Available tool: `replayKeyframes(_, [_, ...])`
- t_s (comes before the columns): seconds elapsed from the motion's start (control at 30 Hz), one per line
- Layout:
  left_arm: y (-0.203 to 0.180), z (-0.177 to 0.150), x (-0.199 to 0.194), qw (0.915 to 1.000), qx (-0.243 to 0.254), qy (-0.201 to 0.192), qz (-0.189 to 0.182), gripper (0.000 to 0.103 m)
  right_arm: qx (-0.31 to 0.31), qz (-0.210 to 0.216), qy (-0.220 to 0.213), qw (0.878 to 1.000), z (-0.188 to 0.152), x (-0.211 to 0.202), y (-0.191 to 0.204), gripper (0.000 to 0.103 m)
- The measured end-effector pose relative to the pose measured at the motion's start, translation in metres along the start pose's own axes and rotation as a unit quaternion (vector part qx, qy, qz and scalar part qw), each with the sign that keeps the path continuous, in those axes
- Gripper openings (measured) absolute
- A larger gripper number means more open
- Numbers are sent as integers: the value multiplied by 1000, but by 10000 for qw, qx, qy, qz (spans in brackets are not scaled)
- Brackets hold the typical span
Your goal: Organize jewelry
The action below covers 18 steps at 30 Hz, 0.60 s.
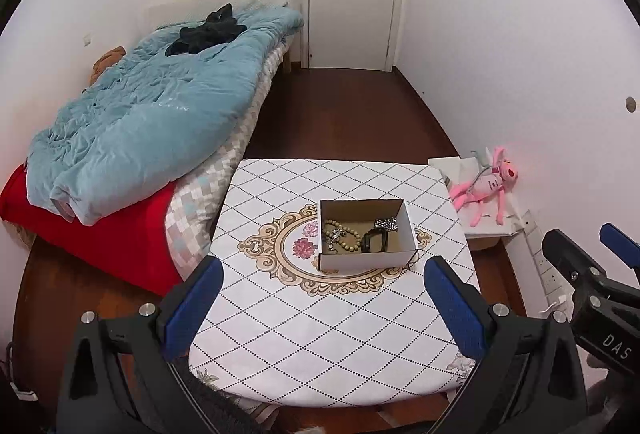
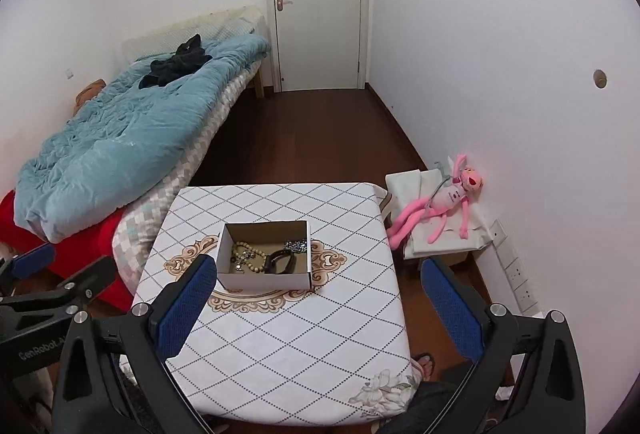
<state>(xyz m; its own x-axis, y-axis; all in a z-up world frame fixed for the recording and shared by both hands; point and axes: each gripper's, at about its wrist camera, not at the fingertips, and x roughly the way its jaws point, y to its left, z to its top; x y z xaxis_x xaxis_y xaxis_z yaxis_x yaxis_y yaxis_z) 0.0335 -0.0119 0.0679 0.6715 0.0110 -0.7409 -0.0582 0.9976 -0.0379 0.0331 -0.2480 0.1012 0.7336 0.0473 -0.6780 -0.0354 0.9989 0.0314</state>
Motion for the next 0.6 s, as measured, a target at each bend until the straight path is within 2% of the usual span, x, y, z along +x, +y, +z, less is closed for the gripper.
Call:
replayKeyframes(0.3, [-1, -1, 10, 9999, -6, 104, 42, 103, -56, -37, 84, 9999, 3, -3, 0, 103])
replayKeyframes(0.6, [4, 9, 53, 9988, -29, 403, 267, 103, -17, -254, 357, 9990, 13, 51, 2, 103])
